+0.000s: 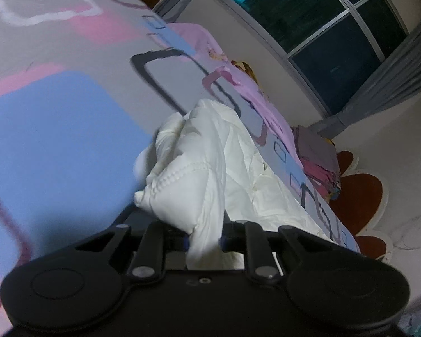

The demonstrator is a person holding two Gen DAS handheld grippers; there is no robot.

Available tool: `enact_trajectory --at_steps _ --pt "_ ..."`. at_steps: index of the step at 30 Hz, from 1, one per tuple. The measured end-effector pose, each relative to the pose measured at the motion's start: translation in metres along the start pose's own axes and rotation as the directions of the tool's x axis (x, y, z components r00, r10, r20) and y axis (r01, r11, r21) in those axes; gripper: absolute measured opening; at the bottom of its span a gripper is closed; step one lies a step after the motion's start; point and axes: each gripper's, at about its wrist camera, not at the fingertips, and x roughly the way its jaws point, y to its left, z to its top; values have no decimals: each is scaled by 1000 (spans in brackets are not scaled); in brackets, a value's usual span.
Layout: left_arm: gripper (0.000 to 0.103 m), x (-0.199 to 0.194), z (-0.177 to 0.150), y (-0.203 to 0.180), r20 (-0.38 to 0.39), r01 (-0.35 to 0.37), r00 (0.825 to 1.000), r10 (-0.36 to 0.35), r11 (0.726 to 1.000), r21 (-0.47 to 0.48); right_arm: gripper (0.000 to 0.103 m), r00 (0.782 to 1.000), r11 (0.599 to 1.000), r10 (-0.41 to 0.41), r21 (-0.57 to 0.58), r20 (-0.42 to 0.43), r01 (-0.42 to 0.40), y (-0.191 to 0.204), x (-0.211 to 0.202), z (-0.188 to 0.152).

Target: Fold large clothes

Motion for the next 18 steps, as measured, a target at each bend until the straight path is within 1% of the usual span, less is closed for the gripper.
enact_trajectory --at_steps 2,5,7,11,13,14,15,16,17,18 --pt "17 -16 -14 12 -11 0 1000 0 1000 5 25 1000 1000 -11 3 -6 11 -3 -15 -17" --pt "17 -35 -34 31 -32 0 999 0 1000 -13 25 1000 1000 -25 6 -16 26 -9 -36 -39" --pt "17 -44 -44 41 -40 3 999 -4 1000 -26 25 999 999 -37 -10 -19 37 -11 -47 -52" --pt "17 -58 -61 54 -47 10 999 -11 1000 -26 25 998 999 -52 -2 -23 52 -19 -63 -71" --pt "18 -59 -64 55 -48 5 999 -5 1000 -6 25 998 998 -55 -2 -24 55 -21 -66 -77" --pt "18 -58 -66 56 -49 -1 999 2 1000 22 26 998 998 -62 -10 -24 62 -22 -66 -79" --pt "22 -57 -69 55 -51 -10 999 13 999 49 28 997 998 -68 -13 -29 67 -24 -65 -82" --pt "25 -54 -70 54 -54 -34 998 38 996 85 35 996 997 -76 -9 -35 76 -26 -64 -83" --pt "30 -51 -71 52 -53 -60 996 67 991 118 45 995 996 -87 -7 -37 87 -29 -64 -84" --pt "33 -51 -73 53 -52 -68 996 75 989 132 49 993 994 -109 -6 -35 109 -32 -65 -85"
